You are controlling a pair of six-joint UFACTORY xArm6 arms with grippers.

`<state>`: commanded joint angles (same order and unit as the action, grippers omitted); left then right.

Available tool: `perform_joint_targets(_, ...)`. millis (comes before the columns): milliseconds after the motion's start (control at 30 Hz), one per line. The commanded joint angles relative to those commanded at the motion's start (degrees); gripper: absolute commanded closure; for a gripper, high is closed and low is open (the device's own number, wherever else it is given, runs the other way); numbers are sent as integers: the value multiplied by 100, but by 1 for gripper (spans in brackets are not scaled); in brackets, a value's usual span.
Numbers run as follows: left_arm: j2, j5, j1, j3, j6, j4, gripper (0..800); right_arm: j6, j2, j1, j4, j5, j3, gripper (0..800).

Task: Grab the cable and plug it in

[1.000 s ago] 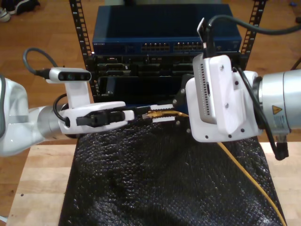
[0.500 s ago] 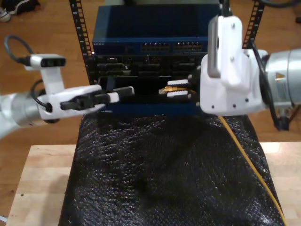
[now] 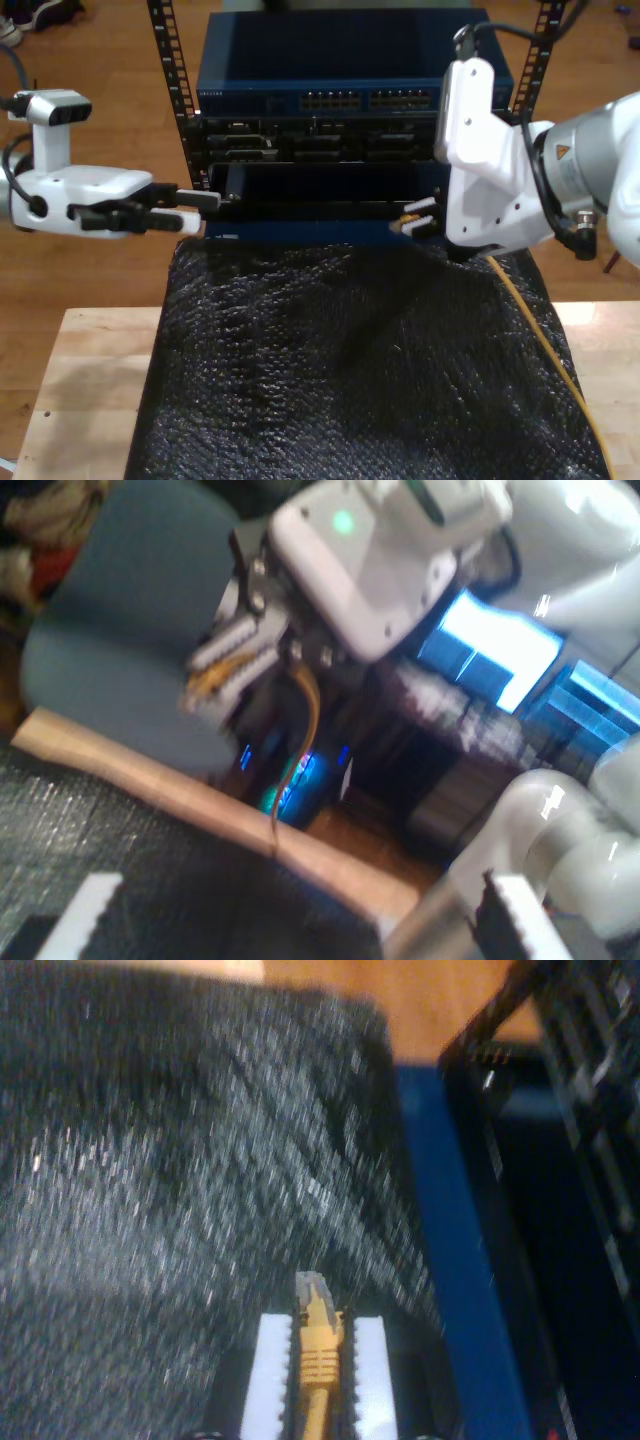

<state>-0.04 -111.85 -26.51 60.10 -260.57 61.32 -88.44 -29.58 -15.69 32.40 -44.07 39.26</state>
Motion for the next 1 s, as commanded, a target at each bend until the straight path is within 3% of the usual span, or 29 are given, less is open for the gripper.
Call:
perform_joint_targets(233,-158,440,-35,53,580,-1240,2,1002,316,176,-1143,-369,211,799)
perform_joint_targets(467,-404,466,-44,70,1371,-2189,3,1723,668,246,-2057,-853,422,800)
perform_joint_targets(733,-738,475,-62,62,1873,-3182,2,2171,1125,246,-2743,-1169,615,800)
perform_joint_targets(1000,-774,475,-677,26,2479,-3815,1,2277,1327,246,-2989,-1169,624,800)
